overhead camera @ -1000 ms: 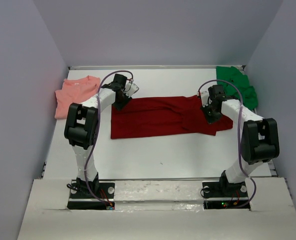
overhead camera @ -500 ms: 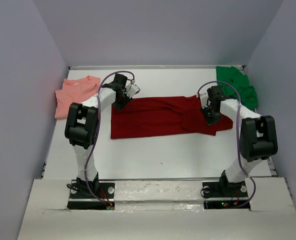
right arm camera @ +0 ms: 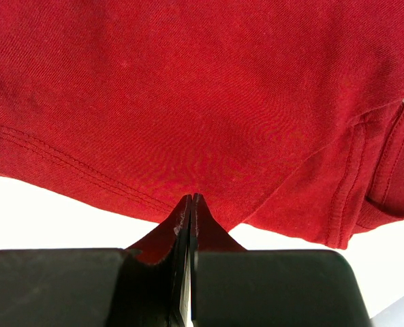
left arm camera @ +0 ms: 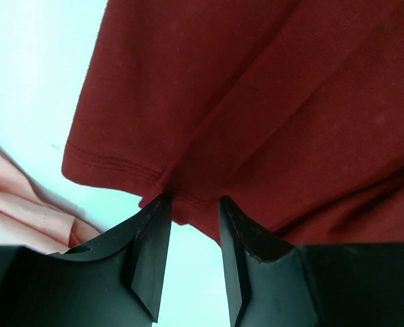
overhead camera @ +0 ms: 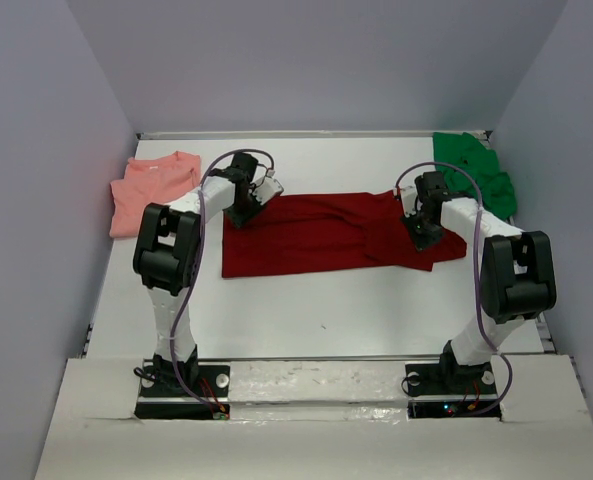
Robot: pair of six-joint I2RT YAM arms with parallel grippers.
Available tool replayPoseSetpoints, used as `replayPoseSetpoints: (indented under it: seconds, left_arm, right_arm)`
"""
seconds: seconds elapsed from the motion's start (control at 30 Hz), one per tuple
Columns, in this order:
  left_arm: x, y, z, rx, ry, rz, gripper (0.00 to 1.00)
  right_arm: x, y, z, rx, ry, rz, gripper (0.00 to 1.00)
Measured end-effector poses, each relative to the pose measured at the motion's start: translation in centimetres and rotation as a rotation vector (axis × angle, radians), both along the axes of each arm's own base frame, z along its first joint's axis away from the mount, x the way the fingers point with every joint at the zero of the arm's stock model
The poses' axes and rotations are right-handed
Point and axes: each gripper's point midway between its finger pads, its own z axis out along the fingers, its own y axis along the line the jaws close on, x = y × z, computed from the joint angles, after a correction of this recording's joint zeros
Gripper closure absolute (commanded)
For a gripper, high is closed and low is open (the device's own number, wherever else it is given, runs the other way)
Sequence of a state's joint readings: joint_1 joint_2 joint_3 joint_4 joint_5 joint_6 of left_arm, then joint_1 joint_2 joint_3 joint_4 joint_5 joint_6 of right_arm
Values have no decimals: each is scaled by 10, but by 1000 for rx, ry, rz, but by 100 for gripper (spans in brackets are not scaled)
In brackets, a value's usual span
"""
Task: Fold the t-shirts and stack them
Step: Fold the tshirt
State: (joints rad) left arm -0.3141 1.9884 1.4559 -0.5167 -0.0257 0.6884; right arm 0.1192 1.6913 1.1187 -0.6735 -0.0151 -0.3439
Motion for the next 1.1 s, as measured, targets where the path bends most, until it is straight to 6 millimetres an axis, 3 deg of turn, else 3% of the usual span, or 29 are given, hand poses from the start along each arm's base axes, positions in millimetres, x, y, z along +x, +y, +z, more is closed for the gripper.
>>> replayPoseSetpoints:
  seconds: [0.27, 1.1]
  left_arm:
    - [-1, 1, -10, 19, 32, -17, 56]
    - [14, -7, 8, 7, -12, -45, 53]
  right_arm:
    - [-1, 0, -1, -1, 7, 0, 100]
    - [-3, 0, -11, -7, 56, 0, 100]
